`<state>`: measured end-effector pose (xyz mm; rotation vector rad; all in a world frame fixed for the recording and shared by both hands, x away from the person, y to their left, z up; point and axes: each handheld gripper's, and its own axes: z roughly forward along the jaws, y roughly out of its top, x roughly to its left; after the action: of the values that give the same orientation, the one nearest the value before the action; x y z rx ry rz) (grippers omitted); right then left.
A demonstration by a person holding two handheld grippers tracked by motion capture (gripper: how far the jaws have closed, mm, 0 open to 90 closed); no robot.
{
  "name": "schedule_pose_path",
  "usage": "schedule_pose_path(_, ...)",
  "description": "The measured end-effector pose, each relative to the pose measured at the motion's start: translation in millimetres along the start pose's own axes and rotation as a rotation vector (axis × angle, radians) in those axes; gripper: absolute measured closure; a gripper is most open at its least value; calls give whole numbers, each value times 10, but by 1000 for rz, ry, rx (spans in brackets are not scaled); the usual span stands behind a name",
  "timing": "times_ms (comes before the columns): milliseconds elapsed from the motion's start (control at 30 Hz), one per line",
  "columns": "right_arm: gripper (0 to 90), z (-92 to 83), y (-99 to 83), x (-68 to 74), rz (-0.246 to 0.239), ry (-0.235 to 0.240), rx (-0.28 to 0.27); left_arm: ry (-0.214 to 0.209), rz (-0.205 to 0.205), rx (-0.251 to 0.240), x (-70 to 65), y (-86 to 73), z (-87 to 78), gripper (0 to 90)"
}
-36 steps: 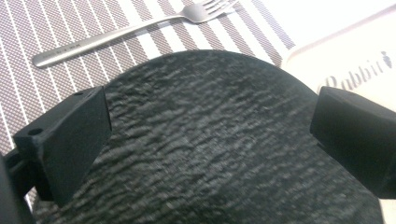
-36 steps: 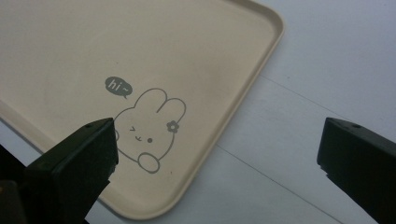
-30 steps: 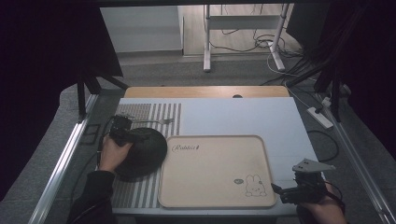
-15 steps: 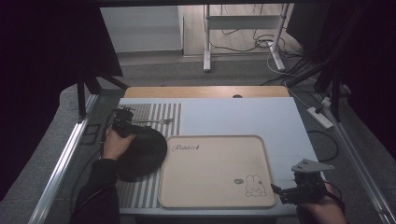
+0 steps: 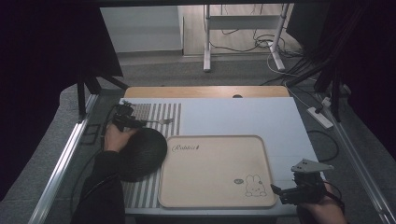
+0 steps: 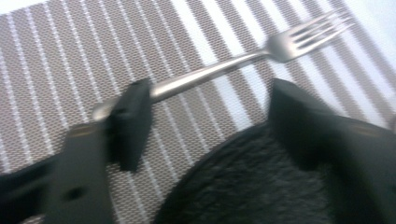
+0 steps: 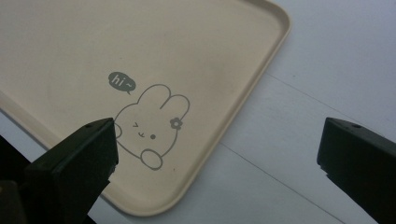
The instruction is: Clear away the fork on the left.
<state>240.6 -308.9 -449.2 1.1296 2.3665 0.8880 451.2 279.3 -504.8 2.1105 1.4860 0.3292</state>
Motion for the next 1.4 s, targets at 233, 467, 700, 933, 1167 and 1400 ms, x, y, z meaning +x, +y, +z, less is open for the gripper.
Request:
schedule_pose_path(233, 0, 4, 1, 3, -6, 1, 4, 19, -13, -2, 133, 64, 33, 888)
schedule_pose_path(467, 0, 1, 0, 0, -5, 4, 7, 73, -38, 27, 244, 191, 219, 891)
schedule_pose_path(700, 0, 1, -4, -2, -5, 8, 4, 138, -15, 85, 314, 169, 319, 891)
schedule_pose_path(933, 0, 0, -2, 2, -11, 8, 9, 112, -5, 119, 306, 130, 281, 892)
schedule_pose_path(1167, 0, 5, -1, 8, -15, 9, 12, 44, 14, 172, 271, 63, 198, 892)
schedule_pose_path(1400, 0, 9, -1, 15, -24, 11, 16, 9, 38, 214, 222, 24, 147, 892)
